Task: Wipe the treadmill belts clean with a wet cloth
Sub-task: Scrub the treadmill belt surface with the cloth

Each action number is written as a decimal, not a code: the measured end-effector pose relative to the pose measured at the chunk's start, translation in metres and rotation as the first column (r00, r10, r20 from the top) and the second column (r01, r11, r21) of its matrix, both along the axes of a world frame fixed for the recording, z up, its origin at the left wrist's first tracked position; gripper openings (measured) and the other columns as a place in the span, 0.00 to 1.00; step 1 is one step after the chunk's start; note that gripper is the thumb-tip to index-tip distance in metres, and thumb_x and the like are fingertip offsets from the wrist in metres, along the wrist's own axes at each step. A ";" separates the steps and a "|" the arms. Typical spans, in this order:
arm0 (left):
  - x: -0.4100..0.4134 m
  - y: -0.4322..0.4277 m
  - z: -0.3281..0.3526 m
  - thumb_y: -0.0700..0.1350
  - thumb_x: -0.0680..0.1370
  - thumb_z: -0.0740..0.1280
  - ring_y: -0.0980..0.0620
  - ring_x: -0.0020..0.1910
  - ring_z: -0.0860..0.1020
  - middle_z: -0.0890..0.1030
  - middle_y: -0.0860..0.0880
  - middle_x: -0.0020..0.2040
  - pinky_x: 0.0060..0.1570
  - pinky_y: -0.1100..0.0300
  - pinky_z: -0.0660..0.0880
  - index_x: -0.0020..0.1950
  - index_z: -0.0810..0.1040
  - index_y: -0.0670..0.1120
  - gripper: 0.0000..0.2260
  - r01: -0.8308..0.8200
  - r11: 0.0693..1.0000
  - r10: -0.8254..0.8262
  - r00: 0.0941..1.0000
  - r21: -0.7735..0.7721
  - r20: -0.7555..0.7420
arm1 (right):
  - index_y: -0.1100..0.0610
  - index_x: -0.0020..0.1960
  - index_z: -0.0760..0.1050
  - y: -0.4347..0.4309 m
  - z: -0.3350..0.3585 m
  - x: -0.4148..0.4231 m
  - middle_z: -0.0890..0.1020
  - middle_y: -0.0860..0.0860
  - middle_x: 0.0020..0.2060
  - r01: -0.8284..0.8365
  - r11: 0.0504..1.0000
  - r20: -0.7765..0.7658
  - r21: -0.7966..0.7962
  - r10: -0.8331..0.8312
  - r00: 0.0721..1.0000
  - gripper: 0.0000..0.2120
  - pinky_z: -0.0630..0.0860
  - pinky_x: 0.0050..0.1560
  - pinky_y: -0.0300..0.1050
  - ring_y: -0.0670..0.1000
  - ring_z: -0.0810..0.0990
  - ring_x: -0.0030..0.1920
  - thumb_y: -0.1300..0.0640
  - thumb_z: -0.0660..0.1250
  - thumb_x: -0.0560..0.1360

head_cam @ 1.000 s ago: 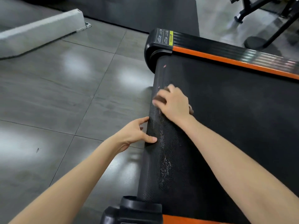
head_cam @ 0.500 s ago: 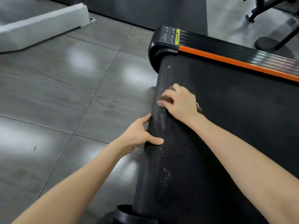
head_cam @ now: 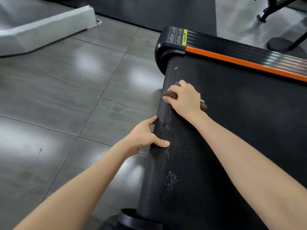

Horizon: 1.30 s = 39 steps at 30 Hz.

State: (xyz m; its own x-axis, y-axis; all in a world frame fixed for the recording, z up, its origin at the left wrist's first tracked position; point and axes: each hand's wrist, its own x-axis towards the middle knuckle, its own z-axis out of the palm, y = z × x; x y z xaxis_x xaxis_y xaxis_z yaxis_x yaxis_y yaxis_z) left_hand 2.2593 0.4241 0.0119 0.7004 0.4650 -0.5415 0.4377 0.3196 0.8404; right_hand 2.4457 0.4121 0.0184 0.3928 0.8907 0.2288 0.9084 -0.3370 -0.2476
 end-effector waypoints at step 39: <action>0.068 0.031 -0.011 0.44 0.51 0.80 0.48 0.55 0.78 0.78 0.47 0.59 0.58 0.51 0.76 0.70 0.67 0.45 0.49 -0.198 0.978 0.205 0.974 0.071 -0.101 | 0.46 0.45 0.81 -0.015 -0.002 0.038 0.74 0.45 0.41 -0.059 0.994 -0.061 0.093 0.065 0.996 0.14 0.68 0.40 0.44 0.51 0.76 0.45 0.37 0.67 0.69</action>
